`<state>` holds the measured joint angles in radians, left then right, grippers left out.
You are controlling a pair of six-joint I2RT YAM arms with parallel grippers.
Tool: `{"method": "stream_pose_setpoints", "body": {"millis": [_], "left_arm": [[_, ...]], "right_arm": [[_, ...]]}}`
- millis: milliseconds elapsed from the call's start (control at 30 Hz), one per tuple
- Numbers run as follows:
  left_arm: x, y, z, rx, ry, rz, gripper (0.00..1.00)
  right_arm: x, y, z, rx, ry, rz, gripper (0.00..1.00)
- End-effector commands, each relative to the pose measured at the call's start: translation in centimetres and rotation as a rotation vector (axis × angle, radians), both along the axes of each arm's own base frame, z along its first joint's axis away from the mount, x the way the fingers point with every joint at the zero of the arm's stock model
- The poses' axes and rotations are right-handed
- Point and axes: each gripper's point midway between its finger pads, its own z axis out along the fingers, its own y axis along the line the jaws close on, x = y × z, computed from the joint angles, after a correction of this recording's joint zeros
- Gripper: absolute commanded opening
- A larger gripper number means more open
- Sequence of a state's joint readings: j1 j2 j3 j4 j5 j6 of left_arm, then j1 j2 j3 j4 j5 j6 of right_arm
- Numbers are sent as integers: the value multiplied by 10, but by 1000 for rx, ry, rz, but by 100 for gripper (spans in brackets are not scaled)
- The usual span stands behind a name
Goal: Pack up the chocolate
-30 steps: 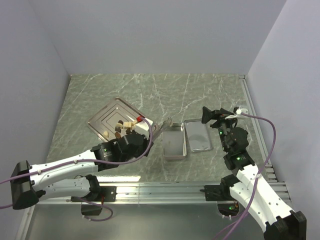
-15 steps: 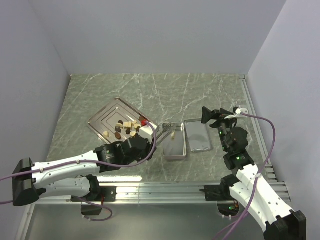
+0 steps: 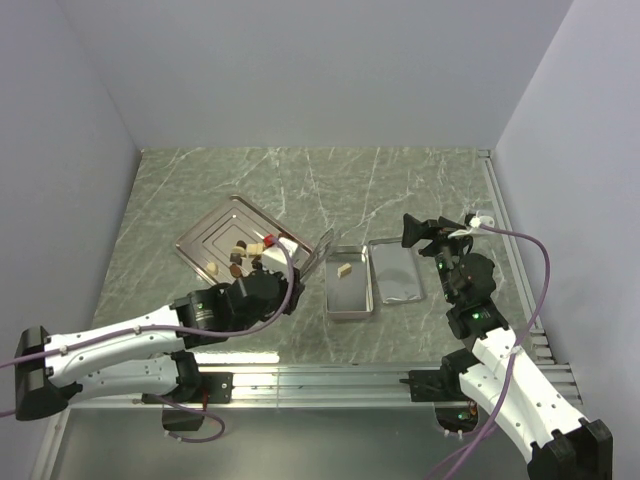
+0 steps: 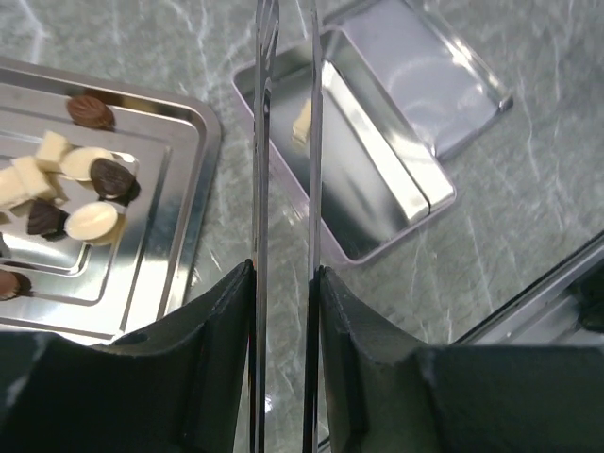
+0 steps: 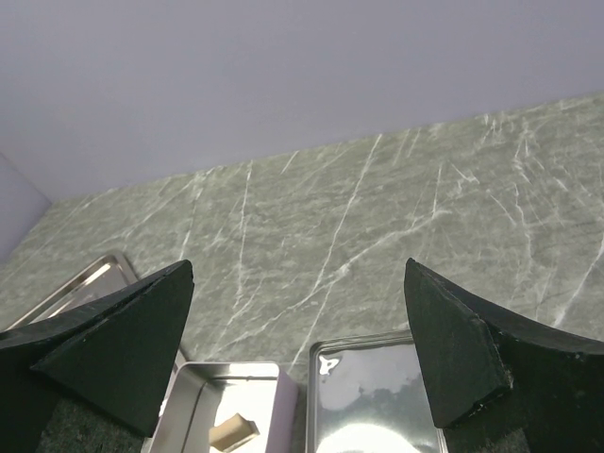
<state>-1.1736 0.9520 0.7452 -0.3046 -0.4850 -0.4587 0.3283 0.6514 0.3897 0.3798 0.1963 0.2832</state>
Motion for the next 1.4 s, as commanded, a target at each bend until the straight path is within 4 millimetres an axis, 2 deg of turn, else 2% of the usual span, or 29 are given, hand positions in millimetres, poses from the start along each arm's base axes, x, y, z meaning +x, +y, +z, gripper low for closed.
{"method": "stream_pose_setpoints", "body": {"millis": [0,267,400,500,667,933,1367], "left_arm": [[15,14,16,-60,-37,99,38],[48,38,-5,-11,-4,221,38],[67,68,-14,20,8,351,38],[73,82,-22,54,22,413,39],[79,94,-39,130,57,473,40],[82,102,-51,187,83,523,42],[82,98,-61,219,111,504,45]], "right_arm": [[1,0,26,17,-59,3,99],[0,1,26,17,-59,9,98],[1,2,26,16,-56,12,99],[1,2,26,15,-55,12,98],[2,2,25,12,-50,12,98],[3,2,25,11,-49,10,98],[4,4,24,7,-42,13,99]]}}
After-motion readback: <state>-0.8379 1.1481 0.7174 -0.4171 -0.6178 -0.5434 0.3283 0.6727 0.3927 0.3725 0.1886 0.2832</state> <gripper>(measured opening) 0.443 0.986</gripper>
